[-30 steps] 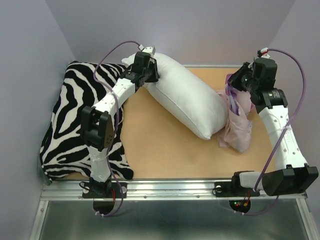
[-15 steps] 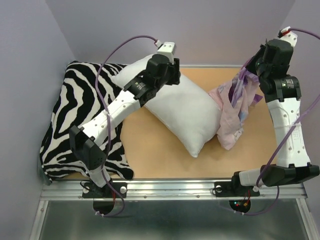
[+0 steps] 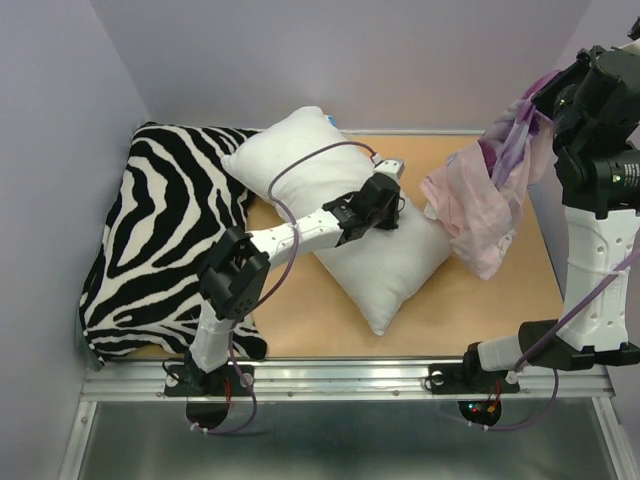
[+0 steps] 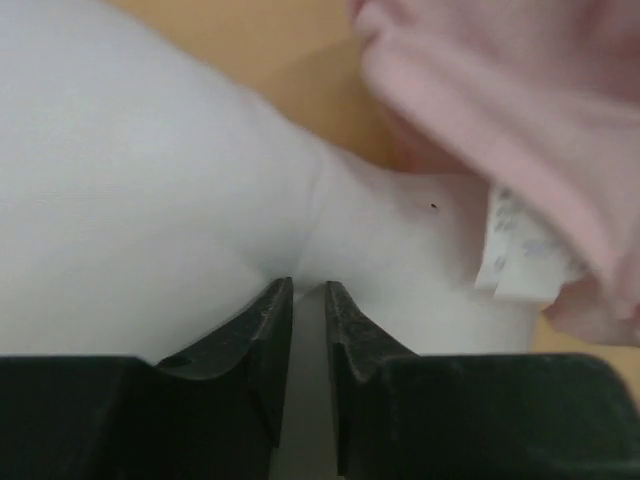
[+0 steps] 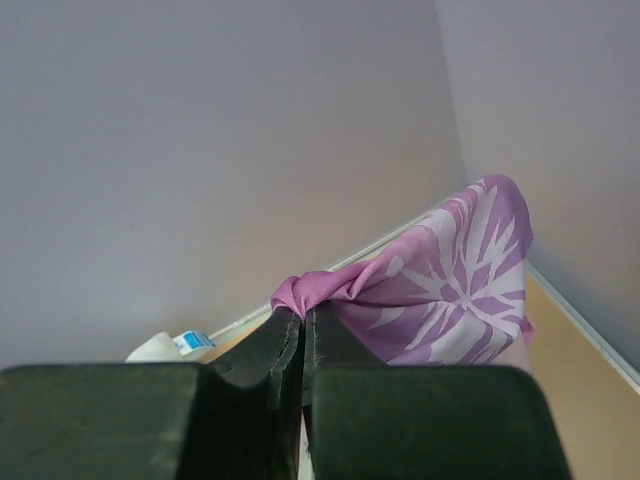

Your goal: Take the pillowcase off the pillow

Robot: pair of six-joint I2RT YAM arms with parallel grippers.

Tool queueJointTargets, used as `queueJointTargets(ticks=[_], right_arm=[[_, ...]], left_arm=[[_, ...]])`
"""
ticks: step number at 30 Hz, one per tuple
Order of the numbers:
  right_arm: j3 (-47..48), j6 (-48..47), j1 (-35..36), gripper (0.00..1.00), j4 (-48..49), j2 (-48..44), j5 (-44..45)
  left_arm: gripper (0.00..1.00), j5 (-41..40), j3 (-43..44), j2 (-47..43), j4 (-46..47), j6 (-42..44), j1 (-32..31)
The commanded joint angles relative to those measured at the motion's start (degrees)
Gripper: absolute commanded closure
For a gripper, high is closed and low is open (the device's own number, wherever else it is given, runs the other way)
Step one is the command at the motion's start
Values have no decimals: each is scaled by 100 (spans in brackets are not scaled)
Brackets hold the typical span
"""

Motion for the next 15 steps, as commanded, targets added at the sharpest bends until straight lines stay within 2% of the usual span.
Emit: queueJointTargets(ticks=[1,4,9,13,15], right_arm=[[883,-226,19,100,188,131,489],[1235,-288,19,99,170,280,586],[929,-262,19,99,214,351,429],[34,-209,19,99,416,378,393],[-897,-148,19,99,688,247,305]], left_arm=[[77,-658,-672,-531,-189,-210,-9],[83,-1194,-1164,-715,-539,-210,0],[86,-1292,-1692,-1085,-523,-148,122],[86,-1064,-1939,-1418,-470,-69,193],[86,-1046,-1957,-1489,-514,-25,202]])
